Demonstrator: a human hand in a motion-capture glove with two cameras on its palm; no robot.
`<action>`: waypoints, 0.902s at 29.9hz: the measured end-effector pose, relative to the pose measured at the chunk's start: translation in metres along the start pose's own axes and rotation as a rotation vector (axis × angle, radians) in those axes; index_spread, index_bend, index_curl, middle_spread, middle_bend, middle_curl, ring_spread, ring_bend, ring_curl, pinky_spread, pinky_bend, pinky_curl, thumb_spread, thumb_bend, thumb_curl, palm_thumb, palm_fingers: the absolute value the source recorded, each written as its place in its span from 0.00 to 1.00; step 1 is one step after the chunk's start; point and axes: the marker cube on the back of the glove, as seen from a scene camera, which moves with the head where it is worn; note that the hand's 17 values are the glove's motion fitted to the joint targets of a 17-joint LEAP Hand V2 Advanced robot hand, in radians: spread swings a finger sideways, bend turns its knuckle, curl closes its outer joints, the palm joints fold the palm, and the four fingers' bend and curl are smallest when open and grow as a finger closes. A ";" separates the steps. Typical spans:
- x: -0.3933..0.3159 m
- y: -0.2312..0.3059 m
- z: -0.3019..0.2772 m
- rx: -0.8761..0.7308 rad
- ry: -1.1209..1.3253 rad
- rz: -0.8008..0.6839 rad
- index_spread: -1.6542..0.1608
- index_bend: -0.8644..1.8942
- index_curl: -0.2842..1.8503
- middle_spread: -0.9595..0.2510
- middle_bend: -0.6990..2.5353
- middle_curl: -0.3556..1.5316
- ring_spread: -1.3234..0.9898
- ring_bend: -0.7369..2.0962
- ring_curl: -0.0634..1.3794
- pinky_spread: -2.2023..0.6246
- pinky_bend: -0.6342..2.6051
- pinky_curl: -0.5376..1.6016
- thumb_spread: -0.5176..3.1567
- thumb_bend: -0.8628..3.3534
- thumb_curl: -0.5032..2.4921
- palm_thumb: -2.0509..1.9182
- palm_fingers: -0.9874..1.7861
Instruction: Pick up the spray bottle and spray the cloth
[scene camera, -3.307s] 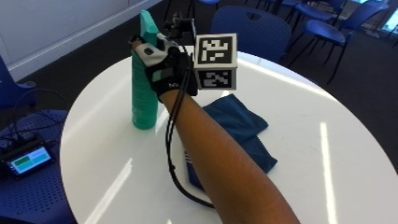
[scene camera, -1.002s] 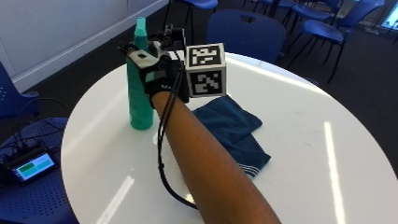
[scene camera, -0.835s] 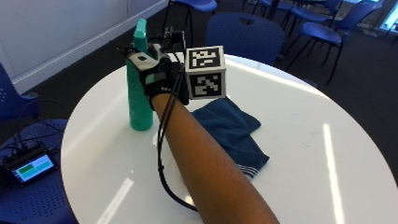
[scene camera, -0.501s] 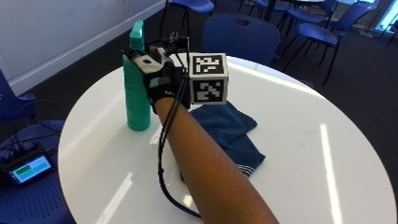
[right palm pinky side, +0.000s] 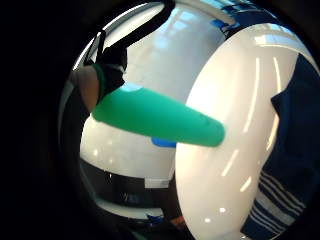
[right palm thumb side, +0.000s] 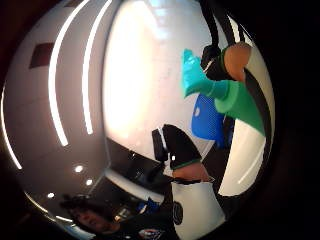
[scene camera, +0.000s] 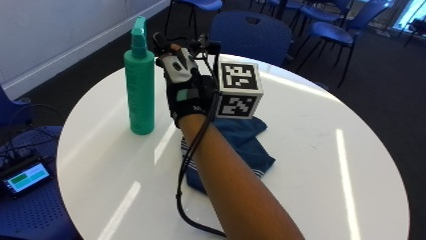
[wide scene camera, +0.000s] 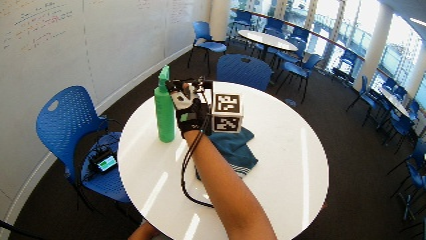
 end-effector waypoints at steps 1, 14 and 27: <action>-0.003 0.004 -0.001 -0.033 -0.029 -0.007 0.72 0.40 0.35 0.67 0.27 0.39 0.51 0.38 0.30 0.82 0.24 0.36 0.39 0.18 0.33 0.68 0.71; -0.039 0.072 0.008 -0.464 -0.122 -0.079 0.69 0.36 0.31 0.68 0.27 0.38 0.52 0.38 0.31 0.83 0.25 0.38 0.41 0.19 0.29 0.60 0.65; -0.019 0.132 0.013 -0.670 0.202 -0.179 0.66 0.38 0.30 0.67 0.27 0.37 0.52 0.36 0.29 0.84 0.25 0.37 0.41 0.20 0.28 0.59 0.59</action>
